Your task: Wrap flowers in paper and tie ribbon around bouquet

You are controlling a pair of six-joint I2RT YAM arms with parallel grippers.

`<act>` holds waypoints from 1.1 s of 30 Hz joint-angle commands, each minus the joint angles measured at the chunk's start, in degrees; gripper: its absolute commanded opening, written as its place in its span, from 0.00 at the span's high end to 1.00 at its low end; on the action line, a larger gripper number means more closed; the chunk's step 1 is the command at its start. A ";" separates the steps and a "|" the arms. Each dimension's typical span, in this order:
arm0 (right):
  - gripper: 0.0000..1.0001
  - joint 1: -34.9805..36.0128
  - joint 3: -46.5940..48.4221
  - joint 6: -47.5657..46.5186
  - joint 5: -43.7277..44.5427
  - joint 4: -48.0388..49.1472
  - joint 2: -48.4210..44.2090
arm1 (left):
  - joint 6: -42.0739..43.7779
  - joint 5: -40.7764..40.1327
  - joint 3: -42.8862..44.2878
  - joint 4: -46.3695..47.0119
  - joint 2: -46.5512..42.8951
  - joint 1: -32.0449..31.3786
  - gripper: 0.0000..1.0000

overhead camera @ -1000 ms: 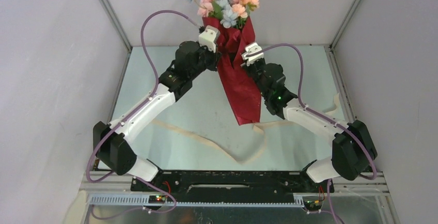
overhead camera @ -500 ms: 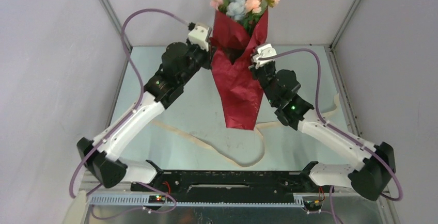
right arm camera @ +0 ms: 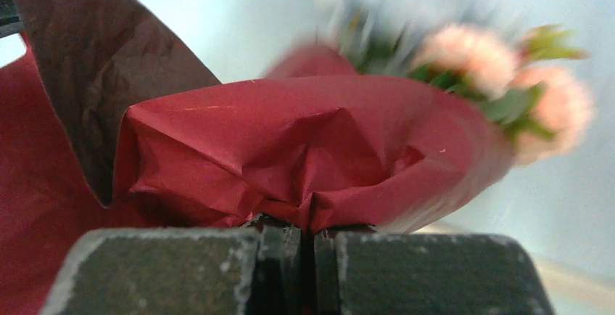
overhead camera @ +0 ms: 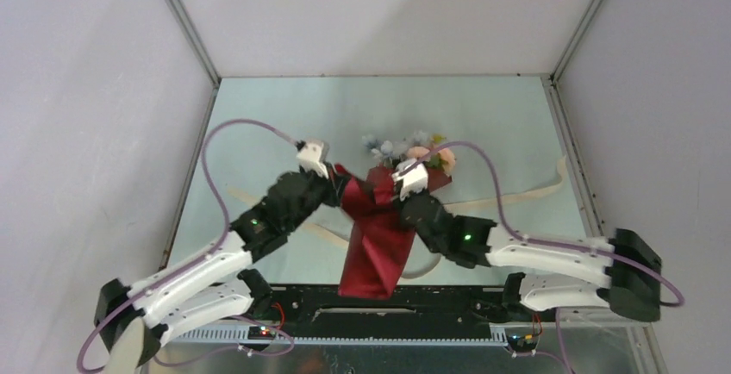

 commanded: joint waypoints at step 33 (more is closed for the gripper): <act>0.00 -10.06 -8.24 21.53 -19.46 -33.79 -18.42 | -14.41 9.36 -9.58 1.54 13.10 -7.38 0.64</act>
